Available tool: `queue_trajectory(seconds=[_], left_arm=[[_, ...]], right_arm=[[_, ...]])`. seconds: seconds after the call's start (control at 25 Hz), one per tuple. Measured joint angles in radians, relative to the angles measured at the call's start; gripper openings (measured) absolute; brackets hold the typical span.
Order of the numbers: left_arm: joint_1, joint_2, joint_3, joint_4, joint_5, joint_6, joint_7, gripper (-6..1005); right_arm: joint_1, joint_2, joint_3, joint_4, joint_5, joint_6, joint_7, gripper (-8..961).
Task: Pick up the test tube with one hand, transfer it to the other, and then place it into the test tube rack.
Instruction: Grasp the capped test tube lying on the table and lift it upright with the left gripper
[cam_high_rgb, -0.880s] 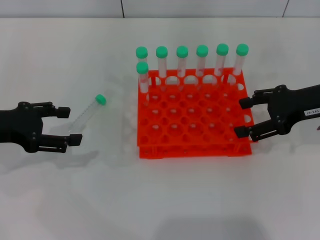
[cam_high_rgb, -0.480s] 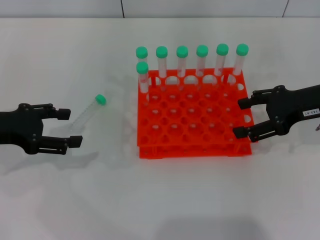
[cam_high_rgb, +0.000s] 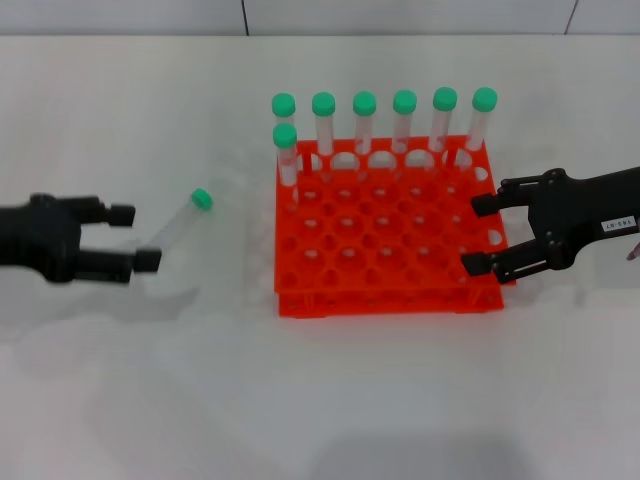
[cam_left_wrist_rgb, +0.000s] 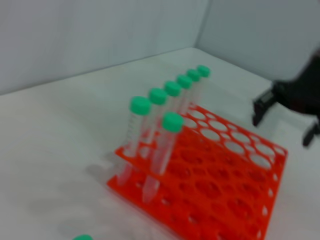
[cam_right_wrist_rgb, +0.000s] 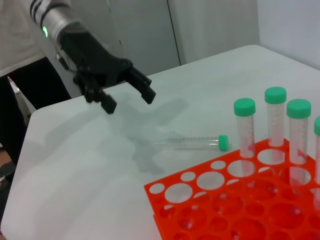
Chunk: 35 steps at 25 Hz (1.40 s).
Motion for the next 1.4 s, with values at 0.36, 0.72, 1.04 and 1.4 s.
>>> queue_trajectory(seconds=[0.36,0.72,1.04,1.4], left_arm=[[-0.058,-0.011,0.007,0.251,0.135,0.042,-0.573,872],[-0.222,-0.008,0.043,0.256,0.544,0.090,-0.743,872],[-0.302,-0.020,0.119,0.145,0.664,-0.020,-0.766,871],[-0.339,-0.066,0.184,0.091,0.686,-0.122,-0.769,871]], right_arm=[[0.000,0.001,0.001,-0.011,0.000,0.016,-0.002,872],[0.009,0.007,-0.006,-0.022,-0.002,0.026,-0.016,871],[0.012,0.020,-0.009,-0.040,-0.002,0.023,-0.023,871],[0.012,0.030,-0.011,-0.036,-0.001,0.026,-0.026,871]])
